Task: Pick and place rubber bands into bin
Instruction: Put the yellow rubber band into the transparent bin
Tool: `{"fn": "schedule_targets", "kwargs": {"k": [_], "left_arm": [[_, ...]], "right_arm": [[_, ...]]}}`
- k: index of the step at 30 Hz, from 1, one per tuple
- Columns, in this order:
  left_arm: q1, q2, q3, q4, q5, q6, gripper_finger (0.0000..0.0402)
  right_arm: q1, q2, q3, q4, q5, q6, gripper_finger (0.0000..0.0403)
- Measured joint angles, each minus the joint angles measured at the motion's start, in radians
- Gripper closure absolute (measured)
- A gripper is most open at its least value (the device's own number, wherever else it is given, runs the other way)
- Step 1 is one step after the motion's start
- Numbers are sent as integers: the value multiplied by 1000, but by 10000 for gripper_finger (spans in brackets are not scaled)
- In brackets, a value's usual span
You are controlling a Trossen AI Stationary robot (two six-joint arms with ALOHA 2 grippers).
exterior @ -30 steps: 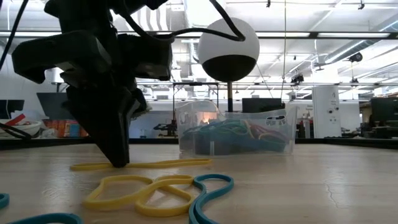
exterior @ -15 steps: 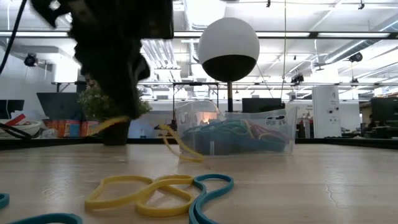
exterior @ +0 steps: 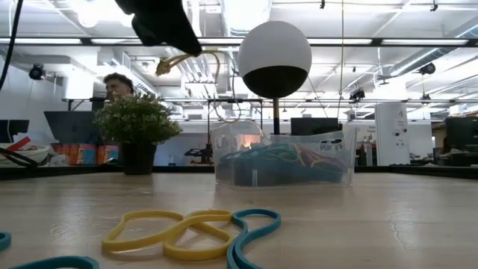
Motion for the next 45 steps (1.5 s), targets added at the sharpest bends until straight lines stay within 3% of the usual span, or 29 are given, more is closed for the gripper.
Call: {"fn": "schedule_targets", "kwargs": {"k": [4, 19, 31, 39, 45], "left_arm": [[7, -16, 0, 20, -61, 27, 402], [171, -9, -7, 120, -71, 137, 401], [313, -4, -52, 266, 43, 209, 401], [365, 107, -55, 299, 159, 211, 401], [367, 165, -34, 310, 166, 203, 401]], "right_arm": [[0, 0, -1, -1, 0, 0, 275], [0, 0, -4, -2, 18, 3, 275], [0, 1, -23, 0, 34, 34, 275], [0, 2, -37, 6, 34, 34, 275], [0, 2, -46, 11, 33, 52, 275]]}}
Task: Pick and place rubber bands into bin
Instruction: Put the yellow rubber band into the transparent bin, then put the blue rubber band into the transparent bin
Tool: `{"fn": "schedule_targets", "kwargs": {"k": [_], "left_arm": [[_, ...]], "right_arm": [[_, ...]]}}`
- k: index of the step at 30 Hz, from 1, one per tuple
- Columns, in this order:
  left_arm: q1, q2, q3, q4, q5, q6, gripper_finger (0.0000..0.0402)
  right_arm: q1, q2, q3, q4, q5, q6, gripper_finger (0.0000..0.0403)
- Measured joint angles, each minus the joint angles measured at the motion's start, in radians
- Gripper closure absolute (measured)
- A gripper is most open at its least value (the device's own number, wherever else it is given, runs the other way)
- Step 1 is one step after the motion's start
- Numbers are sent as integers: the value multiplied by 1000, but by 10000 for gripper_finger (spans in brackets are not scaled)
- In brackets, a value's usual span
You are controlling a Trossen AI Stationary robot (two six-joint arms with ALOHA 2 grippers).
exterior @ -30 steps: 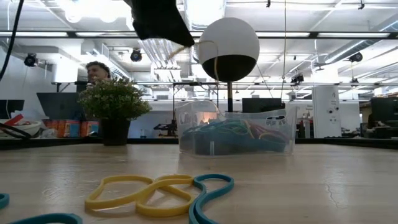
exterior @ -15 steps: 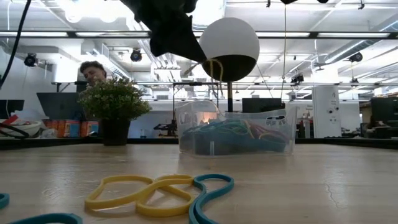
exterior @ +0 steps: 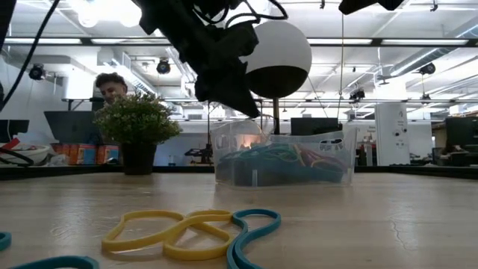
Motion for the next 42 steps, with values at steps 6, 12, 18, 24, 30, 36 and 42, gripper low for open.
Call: {"fn": "schedule_targets", "kwargs": {"k": [6, 12, 18, 24, 30, 36, 42], "left_arm": [[3, 0, 4, -6, -3, 0, 401], [3, 0, 6, 18, 20, 34, 354], [3, 0, 16, 12, 38, 24, 283], [-1, -31, 19, -6, 209, -56, 262], [-75, -121, 5, -86, 280, -98, 262], [-216, -227, -16, -136, 244, -142, 262], [-376, -296, -24, -180, 60, -251, 262]], "right_arm": [[0, 0, -10, 1, -1, 25, 275], [0, 0, -19, 0, -2, 27, 275], [0, 0, -21, 1, -2, 27, 275], [0, -1, -27, 55, -77, -24, 275], [-10, 49, -31, 207, -238, -233, 275], [-53, 143, -32, 294, -361, -326, 275], [-110, 224, -33, 383, -466, -391, 275]]}}
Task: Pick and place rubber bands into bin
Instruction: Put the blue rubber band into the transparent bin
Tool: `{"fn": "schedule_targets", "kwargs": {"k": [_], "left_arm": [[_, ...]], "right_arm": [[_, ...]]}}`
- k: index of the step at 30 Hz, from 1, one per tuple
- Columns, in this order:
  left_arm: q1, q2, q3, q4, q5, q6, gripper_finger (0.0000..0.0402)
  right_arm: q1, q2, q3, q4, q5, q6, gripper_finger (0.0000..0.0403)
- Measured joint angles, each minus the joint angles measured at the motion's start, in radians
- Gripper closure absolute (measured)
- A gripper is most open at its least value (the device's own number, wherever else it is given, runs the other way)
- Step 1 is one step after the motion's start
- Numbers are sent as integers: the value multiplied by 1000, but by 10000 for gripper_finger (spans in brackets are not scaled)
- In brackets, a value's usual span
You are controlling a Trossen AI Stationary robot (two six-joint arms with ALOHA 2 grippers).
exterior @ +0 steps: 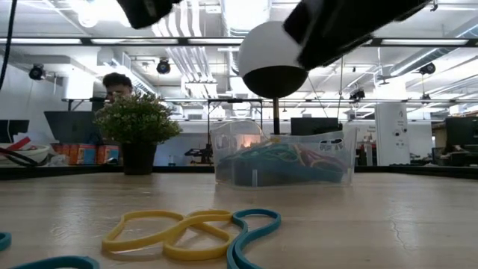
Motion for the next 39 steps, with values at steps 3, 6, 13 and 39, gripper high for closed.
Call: {"fn": "schedule_targets", "kwargs": {"k": [3, 6, 13, 39], "left_arm": [[-72, -11, 0, -26, -82, -64, 262], [-135, -13, 0, -30, -132, -117, 262], [-243, -1, -2, -61, -224, -245, 262], [-293, 5, -3, -79, -308, -301, 262]], "right_arm": [[-17, 35, 1, 41, -29, -39, 275], [-28, 72, 1, 95, -57, -83, 275], [-42, 176, 51, 129, -73, -70, 275], [-66, 287, 159, -68, 10, 140, 310]]}}
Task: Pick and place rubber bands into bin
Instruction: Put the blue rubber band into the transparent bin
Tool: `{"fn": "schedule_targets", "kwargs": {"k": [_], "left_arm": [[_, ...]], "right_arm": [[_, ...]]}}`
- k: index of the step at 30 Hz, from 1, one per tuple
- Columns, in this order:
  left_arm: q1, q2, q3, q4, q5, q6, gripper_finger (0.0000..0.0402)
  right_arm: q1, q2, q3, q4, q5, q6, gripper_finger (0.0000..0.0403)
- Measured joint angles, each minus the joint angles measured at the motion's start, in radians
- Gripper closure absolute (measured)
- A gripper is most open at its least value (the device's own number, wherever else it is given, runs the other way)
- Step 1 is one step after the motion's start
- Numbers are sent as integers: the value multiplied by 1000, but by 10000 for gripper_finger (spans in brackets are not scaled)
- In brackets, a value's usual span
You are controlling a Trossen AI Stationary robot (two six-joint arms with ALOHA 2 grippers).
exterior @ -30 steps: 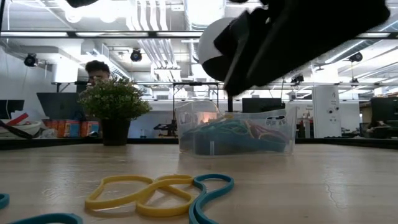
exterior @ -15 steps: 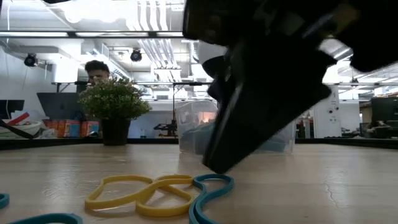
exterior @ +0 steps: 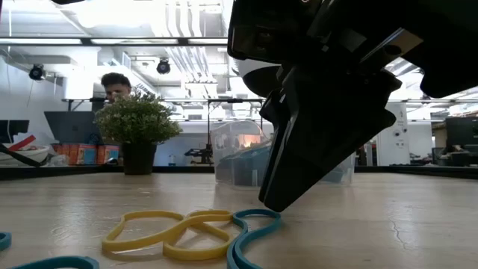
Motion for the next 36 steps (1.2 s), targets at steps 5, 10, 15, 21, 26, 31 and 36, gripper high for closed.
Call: {"fn": "schedule_targets", "kwargs": {"k": [5, 10, 15, 21, 26, 31, 36], "left_arm": [[0, 0, 0, 0, -8, 2, 262], [0, 0, 0, 0, -21, 4, 262], [1, 0, 0, 1, -23, 4, 262], [1, 0, 0, 1, -23, 4, 262], [1, 0, 0, 1, -23, 6, 262], [1, 0, -1, 1, -23, 11, 262], [1, 0, -1, 1, -23, 11, 262]], "right_arm": [[0, 6, 1, 13, 1, 11, 319], [0, 6, 1, 39, 1, 8, 326], [-1, 15, 0, 29, 1, 10, 334], [0, 43, 4, 26, 5, 70, 341], [6, 50, 8, -4, 9, 117, 350], [6, 50, 8, -29, 0, 121, 385], [19, 41, 5, -35, 11, 147, 394]]}}
